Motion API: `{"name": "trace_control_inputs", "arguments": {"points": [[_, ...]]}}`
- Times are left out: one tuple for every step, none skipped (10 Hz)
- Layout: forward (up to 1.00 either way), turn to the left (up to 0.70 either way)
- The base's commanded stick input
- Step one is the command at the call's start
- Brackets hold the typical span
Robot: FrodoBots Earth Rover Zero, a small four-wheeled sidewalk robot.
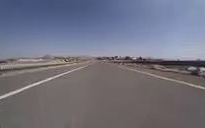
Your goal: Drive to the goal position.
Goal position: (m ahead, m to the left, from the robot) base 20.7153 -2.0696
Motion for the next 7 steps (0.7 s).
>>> {"name": "trace_control_inputs", "arguments": {"points": [[1.00, 0.00], [1.00, 0.00], [1.00, 0.00], [1.00, 0.00], [1.00, 0.00], [1.00, 0.00], [1.00, 0.00]]}}
